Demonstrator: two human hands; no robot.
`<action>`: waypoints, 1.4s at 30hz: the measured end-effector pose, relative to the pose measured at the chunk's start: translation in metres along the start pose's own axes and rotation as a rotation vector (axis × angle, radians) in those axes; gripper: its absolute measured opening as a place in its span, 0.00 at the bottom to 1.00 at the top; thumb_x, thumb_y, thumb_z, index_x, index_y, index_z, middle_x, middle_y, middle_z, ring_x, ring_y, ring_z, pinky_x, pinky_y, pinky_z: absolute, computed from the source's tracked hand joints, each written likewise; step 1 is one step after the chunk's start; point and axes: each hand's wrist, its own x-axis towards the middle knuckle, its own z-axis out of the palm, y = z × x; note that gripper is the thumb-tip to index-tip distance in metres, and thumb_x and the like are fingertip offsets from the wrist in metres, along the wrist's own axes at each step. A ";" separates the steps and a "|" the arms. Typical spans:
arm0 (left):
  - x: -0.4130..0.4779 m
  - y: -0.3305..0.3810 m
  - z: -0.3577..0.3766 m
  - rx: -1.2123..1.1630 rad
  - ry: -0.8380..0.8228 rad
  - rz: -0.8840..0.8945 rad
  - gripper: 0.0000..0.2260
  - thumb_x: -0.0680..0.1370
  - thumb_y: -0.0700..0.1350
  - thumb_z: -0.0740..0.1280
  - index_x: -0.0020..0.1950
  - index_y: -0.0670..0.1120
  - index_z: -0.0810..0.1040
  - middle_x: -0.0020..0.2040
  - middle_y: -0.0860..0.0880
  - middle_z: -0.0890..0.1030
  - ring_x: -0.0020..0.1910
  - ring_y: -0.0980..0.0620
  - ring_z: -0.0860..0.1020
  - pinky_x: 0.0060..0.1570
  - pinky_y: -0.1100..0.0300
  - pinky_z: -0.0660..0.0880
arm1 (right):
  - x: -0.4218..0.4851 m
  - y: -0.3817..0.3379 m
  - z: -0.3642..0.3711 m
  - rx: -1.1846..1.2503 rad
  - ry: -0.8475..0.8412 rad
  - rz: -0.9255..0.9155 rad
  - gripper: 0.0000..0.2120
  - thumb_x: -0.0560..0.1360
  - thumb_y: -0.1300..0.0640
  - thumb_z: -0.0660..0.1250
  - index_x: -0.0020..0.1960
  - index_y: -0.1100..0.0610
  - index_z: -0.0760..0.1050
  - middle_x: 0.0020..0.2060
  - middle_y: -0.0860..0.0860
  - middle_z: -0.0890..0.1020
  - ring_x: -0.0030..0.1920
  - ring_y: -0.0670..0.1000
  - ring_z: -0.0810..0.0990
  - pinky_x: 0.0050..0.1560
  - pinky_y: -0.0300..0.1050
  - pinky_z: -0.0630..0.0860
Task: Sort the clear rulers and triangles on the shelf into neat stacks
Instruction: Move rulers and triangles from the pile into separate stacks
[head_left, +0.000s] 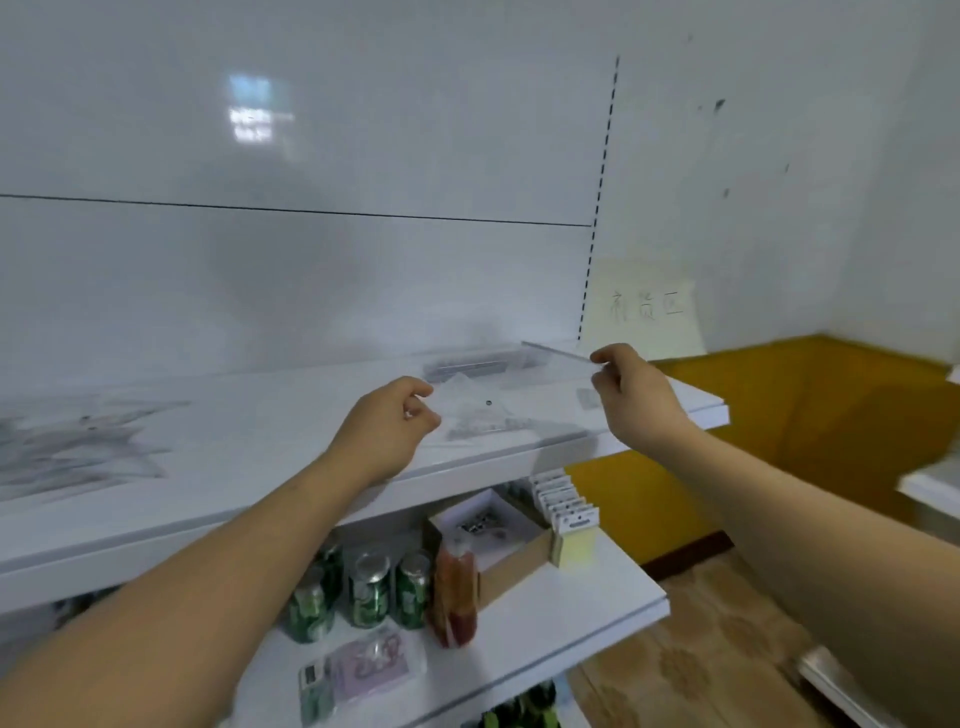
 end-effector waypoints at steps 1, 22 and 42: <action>0.005 0.008 0.014 -0.001 -0.012 0.001 0.15 0.78 0.47 0.66 0.64 0.48 0.72 0.49 0.52 0.77 0.51 0.53 0.73 0.52 0.61 0.67 | 0.001 0.015 -0.008 0.000 0.005 0.021 0.14 0.81 0.57 0.56 0.66 0.55 0.68 0.49 0.50 0.76 0.44 0.51 0.75 0.43 0.44 0.70; 0.156 0.030 0.105 0.100 0.024 -0.033 0.13 0.77 0.46 0.67 0.61 0.47 0.74 0.44 0.55 0.77 0.46 0.53 0.75 0.40 0.66 0.69 | 0.136 0.158 -0.003 -0.279 -0.510 0.050 0.14 0.76 0.53 0.62 0.61 0.50 0.74 0.58 0.46 0.76 0.54 0.46 0.72 0.53 0.40 0.66; 0.182 0.031 0.119 0.304 0.234 -0.235 0.16 0.77 0.47 0.67 0.65 0.46 0.75 0.62 0.48 0.74 0.62 0.50 0.71 0.59 0.61 0.64 | 0.236 0.206 0.062 -0.373 -0.631 -0.257 0.31 0.76 0.34 0.51 0.73 0.49 0.62 0.73 0.50 0.65 0.72 0.53 0.62 0.71 0.52 0.59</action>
